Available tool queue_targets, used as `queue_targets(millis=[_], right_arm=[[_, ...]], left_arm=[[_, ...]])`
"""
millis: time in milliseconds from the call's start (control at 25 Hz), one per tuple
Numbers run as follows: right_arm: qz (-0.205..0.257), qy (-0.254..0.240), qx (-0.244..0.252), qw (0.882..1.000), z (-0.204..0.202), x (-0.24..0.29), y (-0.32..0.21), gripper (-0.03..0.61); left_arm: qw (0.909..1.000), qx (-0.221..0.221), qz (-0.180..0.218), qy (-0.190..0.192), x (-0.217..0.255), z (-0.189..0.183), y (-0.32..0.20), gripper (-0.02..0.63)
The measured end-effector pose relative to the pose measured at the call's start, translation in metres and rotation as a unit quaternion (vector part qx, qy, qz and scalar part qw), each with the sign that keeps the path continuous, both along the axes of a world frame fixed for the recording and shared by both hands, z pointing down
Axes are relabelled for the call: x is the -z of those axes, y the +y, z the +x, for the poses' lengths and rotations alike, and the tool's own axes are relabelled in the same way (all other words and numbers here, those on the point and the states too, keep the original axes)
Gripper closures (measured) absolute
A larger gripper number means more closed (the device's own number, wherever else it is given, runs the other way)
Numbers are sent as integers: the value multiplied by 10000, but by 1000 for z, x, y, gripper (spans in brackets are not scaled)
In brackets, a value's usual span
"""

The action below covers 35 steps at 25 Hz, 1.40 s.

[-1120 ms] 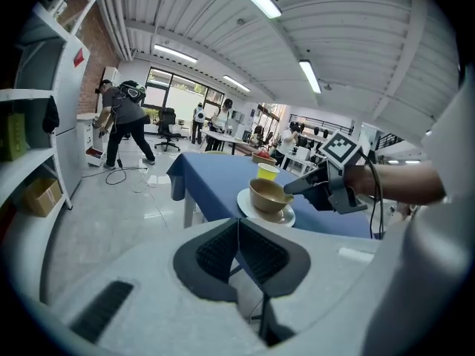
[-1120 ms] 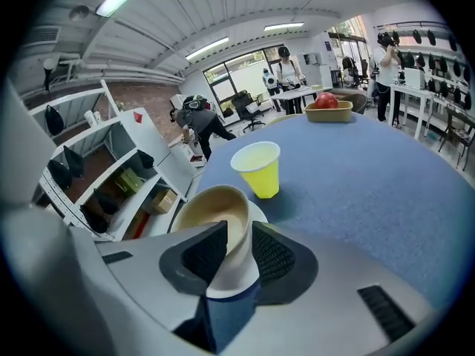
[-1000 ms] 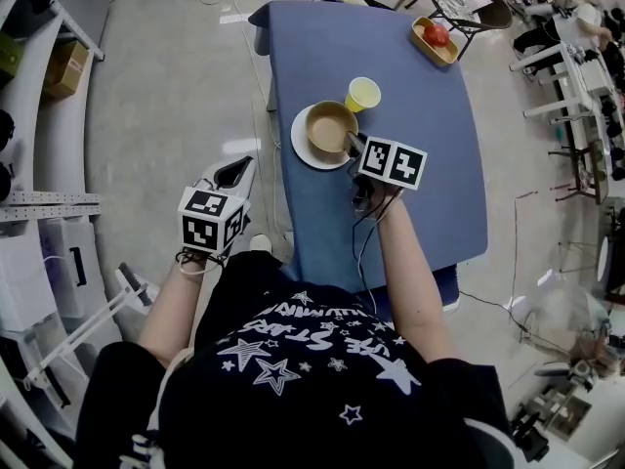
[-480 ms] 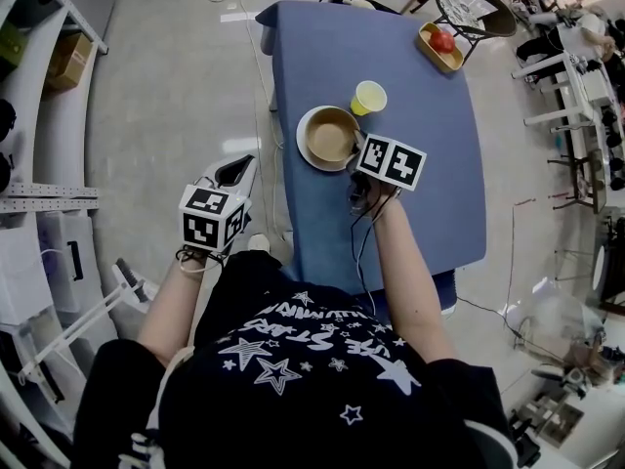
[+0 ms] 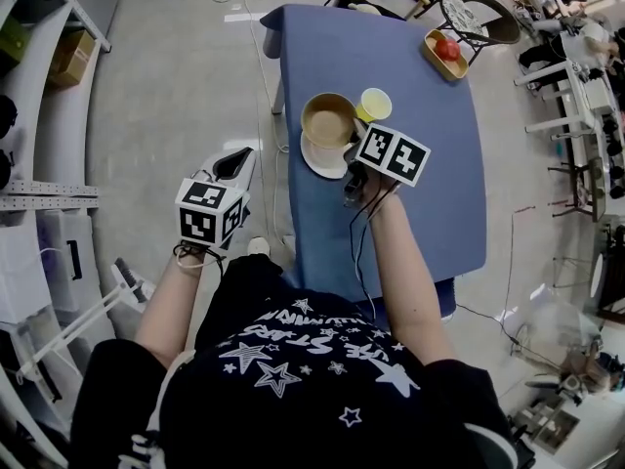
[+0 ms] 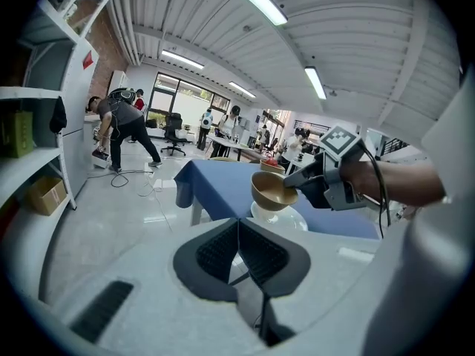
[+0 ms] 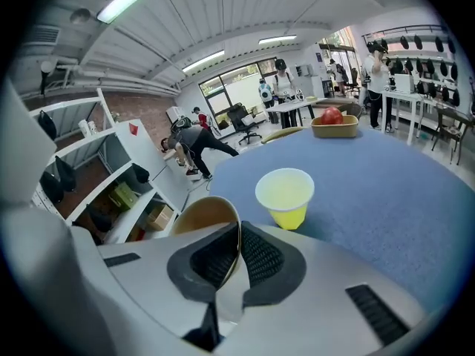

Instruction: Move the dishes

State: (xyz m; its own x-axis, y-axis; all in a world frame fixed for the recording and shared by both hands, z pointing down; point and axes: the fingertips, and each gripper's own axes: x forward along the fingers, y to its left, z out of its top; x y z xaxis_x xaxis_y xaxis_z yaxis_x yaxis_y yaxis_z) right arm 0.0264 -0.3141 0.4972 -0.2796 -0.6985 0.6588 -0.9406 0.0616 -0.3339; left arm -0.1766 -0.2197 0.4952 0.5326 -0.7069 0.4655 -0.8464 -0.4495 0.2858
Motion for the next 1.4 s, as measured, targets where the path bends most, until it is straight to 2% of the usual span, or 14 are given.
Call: queue_targets(millis=[400,560,1120,1400], right_arm=[[77,-84,-353,9993,-22,-7,-46,563],[77,61,-458,9989,-25,-21,-53,563],[132,106,-800,9967,-27,-29,-68,558],[155,95,-763,9969,-22,-30,-65,505]], left_arm=[[9999,56,-144,1,-10,-9,-11,592],[9997,48,-232,25,-18,-11,-11,592],[9993,48,-363,62,-28,-20,-17,592],[9993,13,-362,49,-28,-16,-13,592]])
